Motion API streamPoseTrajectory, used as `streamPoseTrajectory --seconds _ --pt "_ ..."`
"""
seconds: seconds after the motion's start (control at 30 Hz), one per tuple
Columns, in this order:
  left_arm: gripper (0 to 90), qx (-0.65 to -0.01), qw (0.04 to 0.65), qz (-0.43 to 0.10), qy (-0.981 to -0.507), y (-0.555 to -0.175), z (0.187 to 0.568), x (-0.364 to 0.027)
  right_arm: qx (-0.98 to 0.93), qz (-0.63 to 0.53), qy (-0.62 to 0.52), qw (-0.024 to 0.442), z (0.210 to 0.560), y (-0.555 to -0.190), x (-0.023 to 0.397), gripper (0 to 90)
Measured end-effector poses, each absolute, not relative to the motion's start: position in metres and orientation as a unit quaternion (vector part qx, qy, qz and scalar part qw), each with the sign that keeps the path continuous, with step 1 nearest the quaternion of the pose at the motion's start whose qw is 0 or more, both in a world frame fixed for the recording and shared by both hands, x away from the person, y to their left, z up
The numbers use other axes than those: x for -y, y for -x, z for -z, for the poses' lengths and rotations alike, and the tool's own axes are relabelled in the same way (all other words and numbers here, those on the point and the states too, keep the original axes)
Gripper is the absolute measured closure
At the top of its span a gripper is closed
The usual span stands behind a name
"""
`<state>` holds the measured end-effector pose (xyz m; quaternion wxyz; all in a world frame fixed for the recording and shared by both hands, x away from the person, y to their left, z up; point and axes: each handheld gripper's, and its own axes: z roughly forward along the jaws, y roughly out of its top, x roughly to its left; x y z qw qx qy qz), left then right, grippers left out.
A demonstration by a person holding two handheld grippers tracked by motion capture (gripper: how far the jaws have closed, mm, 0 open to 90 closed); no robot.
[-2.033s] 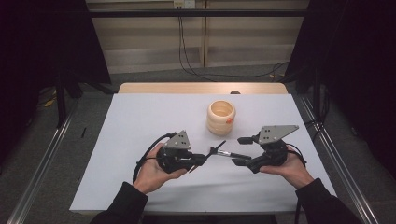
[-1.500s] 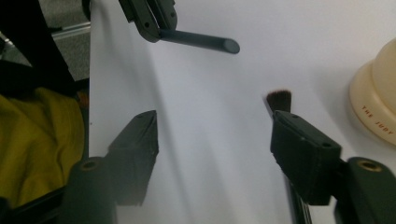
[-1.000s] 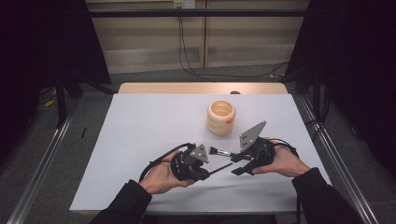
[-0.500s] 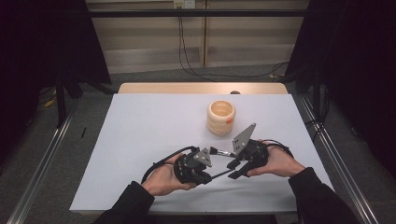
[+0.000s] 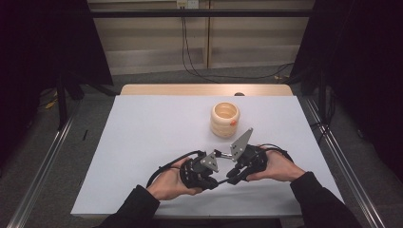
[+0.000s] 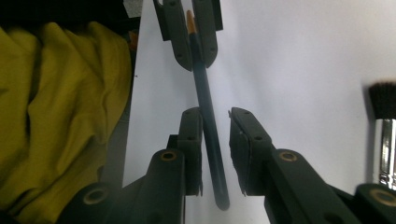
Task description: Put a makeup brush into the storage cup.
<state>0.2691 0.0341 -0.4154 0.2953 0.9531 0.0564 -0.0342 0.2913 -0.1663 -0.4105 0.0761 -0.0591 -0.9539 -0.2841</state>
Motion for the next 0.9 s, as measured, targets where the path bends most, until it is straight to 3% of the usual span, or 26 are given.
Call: streamPoseTrajectory --seconds 0.6,0.9 --pt "83.7 -0.05 0.306 0.038 -0.95 -0.2683 0.4142 -0.0314 0.947 0.297 0.051 0.109 0.4174 -0.29 0.1609 84.1" --pt "83.6 -0.04 0.304 0.033 -0.951 -0.2679 0.4157 -0.0323 0.95 0.294 0.044 0.1 0.4184 -0.2878 0.1599 85.1"
